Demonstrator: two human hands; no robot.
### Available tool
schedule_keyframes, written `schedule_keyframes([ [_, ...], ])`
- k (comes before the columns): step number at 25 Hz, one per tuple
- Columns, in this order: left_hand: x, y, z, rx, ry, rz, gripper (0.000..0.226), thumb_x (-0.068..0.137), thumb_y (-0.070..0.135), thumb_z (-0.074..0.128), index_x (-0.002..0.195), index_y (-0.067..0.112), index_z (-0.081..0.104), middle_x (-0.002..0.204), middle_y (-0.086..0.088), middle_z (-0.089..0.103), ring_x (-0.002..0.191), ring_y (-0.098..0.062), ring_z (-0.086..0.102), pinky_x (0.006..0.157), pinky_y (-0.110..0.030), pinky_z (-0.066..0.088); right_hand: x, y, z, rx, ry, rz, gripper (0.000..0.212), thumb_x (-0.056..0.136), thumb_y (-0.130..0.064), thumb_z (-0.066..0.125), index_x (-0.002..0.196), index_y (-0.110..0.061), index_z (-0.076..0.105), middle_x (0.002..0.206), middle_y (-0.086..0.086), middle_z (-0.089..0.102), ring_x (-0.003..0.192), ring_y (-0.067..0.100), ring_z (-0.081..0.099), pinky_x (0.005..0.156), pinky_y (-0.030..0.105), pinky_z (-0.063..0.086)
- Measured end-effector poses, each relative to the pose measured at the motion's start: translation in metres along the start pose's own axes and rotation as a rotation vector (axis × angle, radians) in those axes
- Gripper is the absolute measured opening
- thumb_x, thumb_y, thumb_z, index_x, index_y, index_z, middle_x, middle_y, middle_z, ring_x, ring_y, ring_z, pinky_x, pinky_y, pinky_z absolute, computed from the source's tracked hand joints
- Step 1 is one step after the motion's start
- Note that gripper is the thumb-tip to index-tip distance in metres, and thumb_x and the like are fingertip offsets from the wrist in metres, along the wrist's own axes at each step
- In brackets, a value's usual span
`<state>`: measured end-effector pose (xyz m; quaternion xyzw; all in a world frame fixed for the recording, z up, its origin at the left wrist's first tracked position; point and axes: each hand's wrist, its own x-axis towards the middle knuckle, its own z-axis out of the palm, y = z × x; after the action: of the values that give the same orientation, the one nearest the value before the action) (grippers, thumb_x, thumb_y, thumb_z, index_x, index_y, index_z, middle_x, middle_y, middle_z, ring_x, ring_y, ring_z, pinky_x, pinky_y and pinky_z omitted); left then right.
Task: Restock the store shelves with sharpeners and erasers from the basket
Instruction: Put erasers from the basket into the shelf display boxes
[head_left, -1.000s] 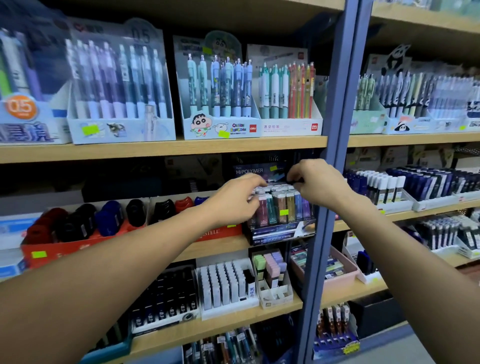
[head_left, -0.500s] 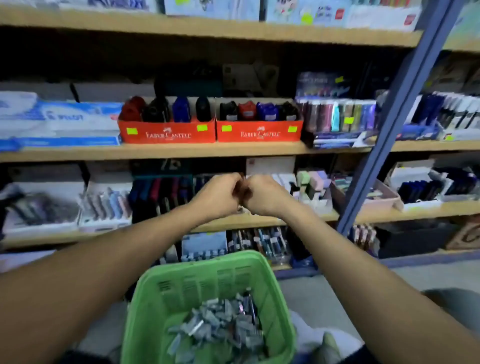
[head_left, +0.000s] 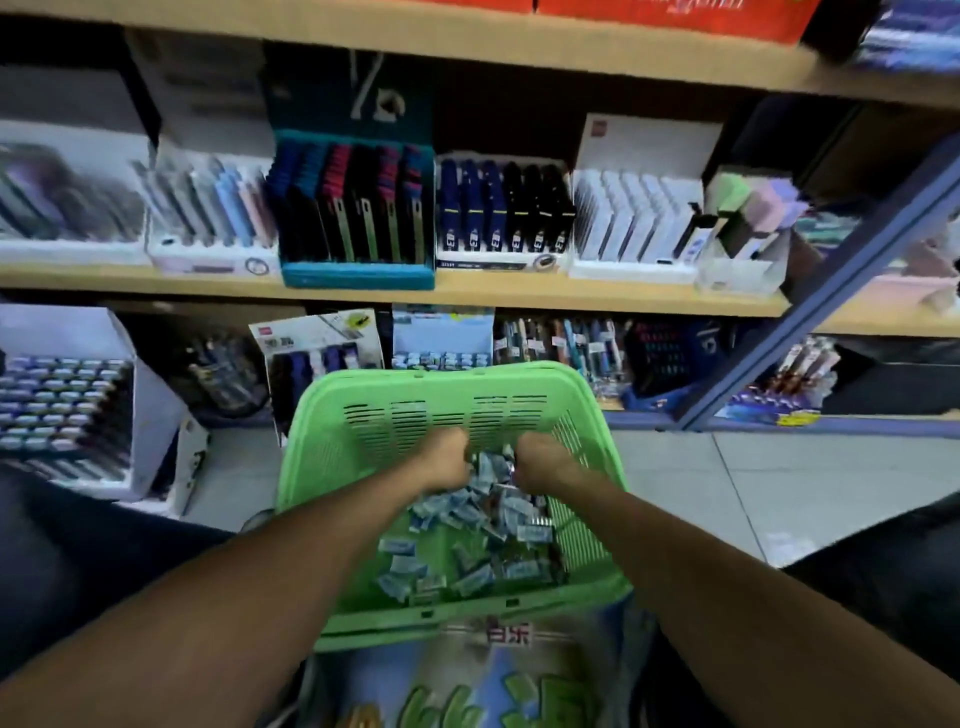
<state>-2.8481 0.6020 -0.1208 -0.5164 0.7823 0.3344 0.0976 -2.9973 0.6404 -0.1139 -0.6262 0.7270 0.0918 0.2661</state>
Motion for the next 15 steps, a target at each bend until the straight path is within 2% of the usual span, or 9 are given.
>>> schedule_keyframes([
  [2, 0.014, -0.015, 0.022, -0.006, -0.050, -0.031, 0.021, 0.088, 0.003, 0.060, 0.109, 0.003, 0.064, 0.098, -0.014, 0.062, 0.087, -0.027, 0.060, 0.070, -0.036, 0.051, 0.013, 0.008, 0.030, -0.006, -0.069, 0.045, 0.028, 0.098, -0.008, 0.050, 0.120, 0.007, 0.060, 0.123, 0.023, 0.063, 0.115, 0.034, 0.061, 0.092, 0.037, 0.049],
  [4, 0.026, -0.025, 0.040, -0.007, -0.071, -0.041, 0.014, 0.089, 0.003, 0.058, 0.102, 0.006, 0.059, 0.097, -0.015, 0.058, 0.084, -0.026, 0.055, 0.067, -0.031, 0.043, 0.024, 0.012, 0.057, -0.001, -0.103, 0.101, 0.029, 0.099, -0.007, 0.051, 0.124, 0.004, 0.058, 0.125, 0.021, 0.061, 0.114, 0.033, 0.061, 0.090, 0.035, 0.049],
  [6, 0.037, -0.030, 0.051, -0.026, -0.076, -0.062, 0.015, 0.090, 0.003, 0.056, 0.102, 0.010, 0.057, 0.099, -0.013, 0.056, 0.085, -0.026, 0.054, 0.068, -0.030, 0.040, 0.037, 0.015, 0.076, 0.061, -0.058, 0.217, 0.033, 0.097, -0.010, 0.055, 0.129, 0.000, 0.051, 0.122, 0.018, 0.059, 0.107, 0.031, 0.063, 0.082, 0.034, 0.049],
  [8, 0.049, -0.032, 0.059, -0.076, -0.074, -0.080, 0.018, 0.090, 0.003, 0.056, 0.106, 0.008, 0.060, 0.104, -0.015, 0.059, 0.091, -0.029, 0.060, 0.070, -0.031, 0.042, 0.050, 0.017, 0.087, 0.113, 0.025, 0.292, 0.034, 0.096, -0.013, 0.055, 0.128, -0.004, 0.052, 0.117, 0.015, 0.061, 0.102, 0.031, 0.065, 0.080, 0.034, 0.049],
  [12, 0.062, -0.029, 0.065, -0.169, -0.041, -0.091, 0.012, 0.088, 0.003, 0.058, 0.099, 0.007, 0.062, 0.103, -0.018, 0.065, 0.093, -0.030, 0.062, 0.070, -0.032, 0.042, 0.068, 0.017, 0.090, 0.085, 0.142, 0.306, 0.031, 0.102, -0.011, 0.042, 0.132, -0.004, 0.044, 0.117, 0.015, 0.066, 0.105, 0.033, 0.067, 0.076, 0.036, 0.047],
  [15, 0.065, -0.035, 0.071, -0.203, -0.029, -0.122, 0.012, 0.089, 0.005, 0.060, 0.100, 0.006, 0.063, 0.099, -0.016, 0.065, 0.090, -0.027, 0.061, 0.071, -0.032, 0.044, 0.077, 0.017, 0.094, 0.055, 0.191, 0.305, 0.025, 0.103, -0.009, 0.038, 0.126, -0.002, 0.047, 0.116, 0.016, 0.068, 0.105, 0.034, 0.067, 0.076, 0.038, 0.047],
])
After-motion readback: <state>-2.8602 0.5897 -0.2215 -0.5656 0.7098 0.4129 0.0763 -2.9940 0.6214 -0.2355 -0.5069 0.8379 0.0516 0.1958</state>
